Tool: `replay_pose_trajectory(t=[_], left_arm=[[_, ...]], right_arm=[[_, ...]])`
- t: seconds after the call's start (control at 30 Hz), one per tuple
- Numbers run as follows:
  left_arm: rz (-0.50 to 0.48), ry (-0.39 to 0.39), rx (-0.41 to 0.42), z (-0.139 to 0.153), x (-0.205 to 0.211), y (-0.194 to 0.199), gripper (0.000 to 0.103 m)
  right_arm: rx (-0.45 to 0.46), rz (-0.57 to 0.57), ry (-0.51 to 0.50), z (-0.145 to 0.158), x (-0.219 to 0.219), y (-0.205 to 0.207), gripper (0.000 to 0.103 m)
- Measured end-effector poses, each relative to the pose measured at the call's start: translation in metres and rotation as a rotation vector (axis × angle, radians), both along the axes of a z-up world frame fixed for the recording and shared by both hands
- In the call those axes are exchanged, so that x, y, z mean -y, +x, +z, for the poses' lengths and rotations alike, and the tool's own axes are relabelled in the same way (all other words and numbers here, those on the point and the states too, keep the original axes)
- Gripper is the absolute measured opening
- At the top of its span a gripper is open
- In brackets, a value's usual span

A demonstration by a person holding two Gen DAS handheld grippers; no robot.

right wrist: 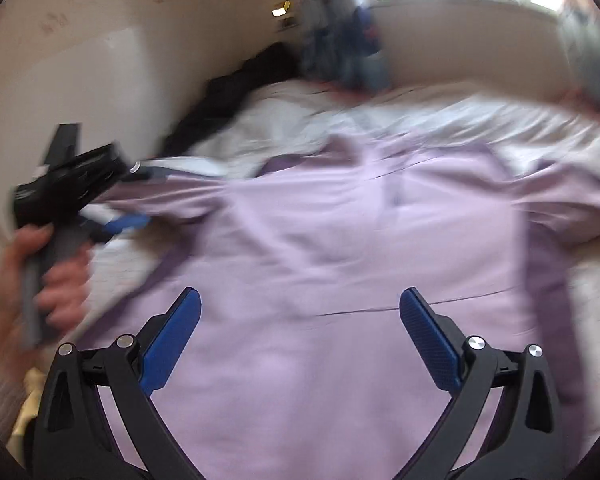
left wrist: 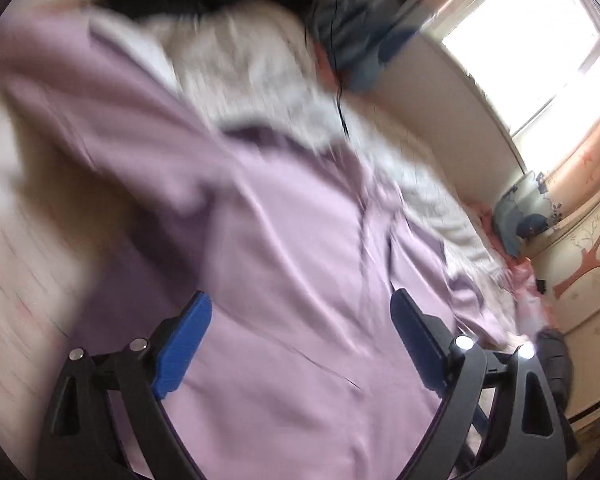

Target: Fold large clothes

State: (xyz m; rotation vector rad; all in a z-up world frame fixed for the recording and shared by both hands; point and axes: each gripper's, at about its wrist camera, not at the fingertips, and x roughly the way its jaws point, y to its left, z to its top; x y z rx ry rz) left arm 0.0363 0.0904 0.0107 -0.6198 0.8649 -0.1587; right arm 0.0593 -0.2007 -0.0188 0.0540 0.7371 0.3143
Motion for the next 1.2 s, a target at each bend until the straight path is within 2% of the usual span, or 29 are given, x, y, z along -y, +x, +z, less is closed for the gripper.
replay_pose_trajectory(t=[0.03,0.07,0.1,0.13,0.17,0.2,0.23,0.27,0.33,0.37,0.4,0.47,0.53,0.6,0.7,0.77,0.87,0.93,1.0,1.07,1.1,1.17,1.2], left_arm=[[0.005,-0.005,-0.013,-0.003,0.013,0.001,0.087],[-0.006,0.006,-0.020,-0.010,0.033,-0.001,0.087],[-0.024,0.024,-0.021,-0.013,0.044,-0.007,0.087],[-0.049,0.057,-0.020,-0.018,0.061,-0.004,0.087],[-0.071,0.096,-0.006,-0.024,0.070,-0.005,0.087],[-0.084,0.152,0.037,-0.030,0.079,-0.013,0.087],[-0.073,0.199,0.044,-0.037,0.085,-0.015,0.087],[-0.043,0.236,-0.011,-0.044,0.089,-0.013,0.087],[-0.091,0.148,-0.023,-0.044,0.084,-0.007,0.087],[-0.095,0.149,0.002,-0.039,0.087,-0.008,0.087],[-0.083,0.186,0.035,-0.032,0.091,-0.011,0.087],[-0.071,0.280,0.126,-0.020,0.099,-0.021,0.090],[-0.051,0.360,0.196,-0.009,0.103,-0.026,0.094],[-0.044,0.385,0.235,-0.004,0.104,-0.028,0.095],[-0.031,0.405,0.239,-0.002,0.102,-0.027,0.095],[-0.030,0.412,0.232,-0.005,0.105,-0.021,0.095],[-0.013,0.416,0.218,-0.010,0.099,-0.019,0.095],[0.000,0.414,0.218,-0.013,0.099,-0.016,0.095],[0.019,0.418,0.218,-0.014,0.095,-0.016,0.096],[0.027,0.422,0.214,-0.014,0.094,-0.016,0.096],[0.026,0.422,0.210,-0.016,0.093,-0.015,0.096],[0.022,0.419,0.195,-0.019,0.094,-0.014,0.096],[0.016,0.416,0.188,-0.020,0.094,-0.013,0.096]], right_arm=[[-0.164,-0.032,-0.023,-0.027,0.010,0.019,0.096],[-0.334,-0.049,0.003,-0.056,0.019,0.034,0.096],[-0.367,-0.049,0.052,-0.066,0.026,0.038,0.096],[-0.348,-0.054,0.112,-0.060,0.033,0.037,0.096],[-0.319,-0.052,0.192,-0.041,0.044,0.034,0.096],[-0.272,-0.041,0.248,-0.027,0.052,0.030,0.096],[-0.176,-0.032,0.339,-0.001,0.070,0.022,0.096],[-0.107,-0.044,0.390,0.018,0.088,0.018,0.096],[0.025,-0.103,0.466,0.050,0.140,0.014,0.096],[0.071,-0.141,0.499,0.058,0.169,0.016,0.096],[0.100,-0.202,0.525,0.061,0.201,0.020,0.096],[0.106,-0.360,0.601,0.057,0.286,0.042,0.096],[0.064,-0.511,0.653,0.042,0.356,0.066,0.096],[0.040,-0.597,0.702,0.028,0.408,0.086,0.096],[0.008,-0.767,0.827,-0.002,0.479,0.112,0.095],[0.008,-0.815,0.880,-0.018,0.503,0.124,0.095],[-0.026,-0.868,0.874,-0.039,0.519,0.149,0.094],[-0.076,-0.904,0.832,-0.051,0.531,0.164,0.092],[-0.058,-0.928,0.862,-0.061,0.541,0.170,0.081],[-0.073,-0.953,0.856,-0.071,0.549,0.173,0.047],[-0.067,-0.953,0.856,-0.071,0.551,0.173,0.019],[0.012,-0.894,0.807,-0.055,0.546,0.174,0.012],[0.084,-0.835,0.793,-0.040,0.538,0.170,0.012]])
